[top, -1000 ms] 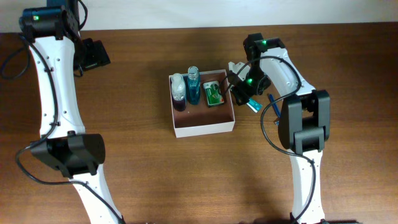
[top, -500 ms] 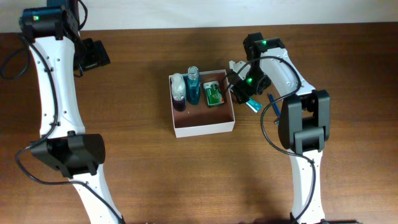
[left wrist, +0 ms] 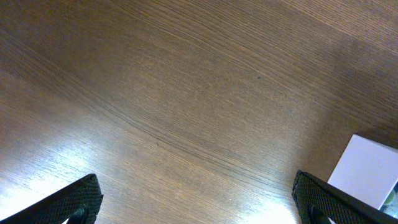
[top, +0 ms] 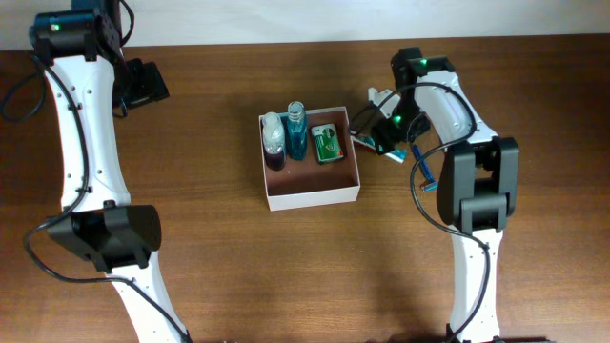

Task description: Pack container

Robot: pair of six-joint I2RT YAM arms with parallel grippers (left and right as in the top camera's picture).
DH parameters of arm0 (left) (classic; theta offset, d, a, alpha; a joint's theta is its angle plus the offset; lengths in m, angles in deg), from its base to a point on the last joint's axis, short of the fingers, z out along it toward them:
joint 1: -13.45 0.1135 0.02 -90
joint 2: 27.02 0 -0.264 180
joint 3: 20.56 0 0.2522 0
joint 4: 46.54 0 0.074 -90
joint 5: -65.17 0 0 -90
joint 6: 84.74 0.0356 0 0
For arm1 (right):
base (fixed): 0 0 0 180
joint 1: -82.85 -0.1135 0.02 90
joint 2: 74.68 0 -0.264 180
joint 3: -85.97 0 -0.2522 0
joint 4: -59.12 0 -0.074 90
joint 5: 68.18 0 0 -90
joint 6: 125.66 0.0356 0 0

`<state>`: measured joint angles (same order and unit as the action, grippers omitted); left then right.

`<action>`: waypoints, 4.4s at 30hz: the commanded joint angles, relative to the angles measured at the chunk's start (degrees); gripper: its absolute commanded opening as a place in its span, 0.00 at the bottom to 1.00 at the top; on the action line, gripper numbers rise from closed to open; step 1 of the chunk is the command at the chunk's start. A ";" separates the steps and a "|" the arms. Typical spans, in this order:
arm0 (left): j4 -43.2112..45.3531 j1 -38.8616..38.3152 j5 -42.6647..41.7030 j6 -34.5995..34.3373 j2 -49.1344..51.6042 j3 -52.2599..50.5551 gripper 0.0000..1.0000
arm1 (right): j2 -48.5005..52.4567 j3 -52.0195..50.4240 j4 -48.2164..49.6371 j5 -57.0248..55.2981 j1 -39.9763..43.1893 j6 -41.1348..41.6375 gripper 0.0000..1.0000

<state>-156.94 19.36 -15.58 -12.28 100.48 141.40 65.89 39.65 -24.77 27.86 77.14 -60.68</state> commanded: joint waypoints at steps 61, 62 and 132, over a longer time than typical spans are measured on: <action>-0.04 0.15 0.00 0.50 -0.46 -0.20 0.99 | 0.31 12.57 -14.01 17.46 1.92 10.19 0.04; -0.02 0.15 0.02 0.50 -0.46 -0.20 0.99 | 0.31 12.20 -14.14 18.25 1.92 8.92 0.04; -0.04 0.15 0.00 0.50 -0.46 -0.20 0.99 | 2.34 -1.53 8.09 6.10 -0.83 8.92 0.04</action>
<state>-156.94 19.36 -15.56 -12.26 100.48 141.40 67.11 38.65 -17.12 42.57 76.33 -54.25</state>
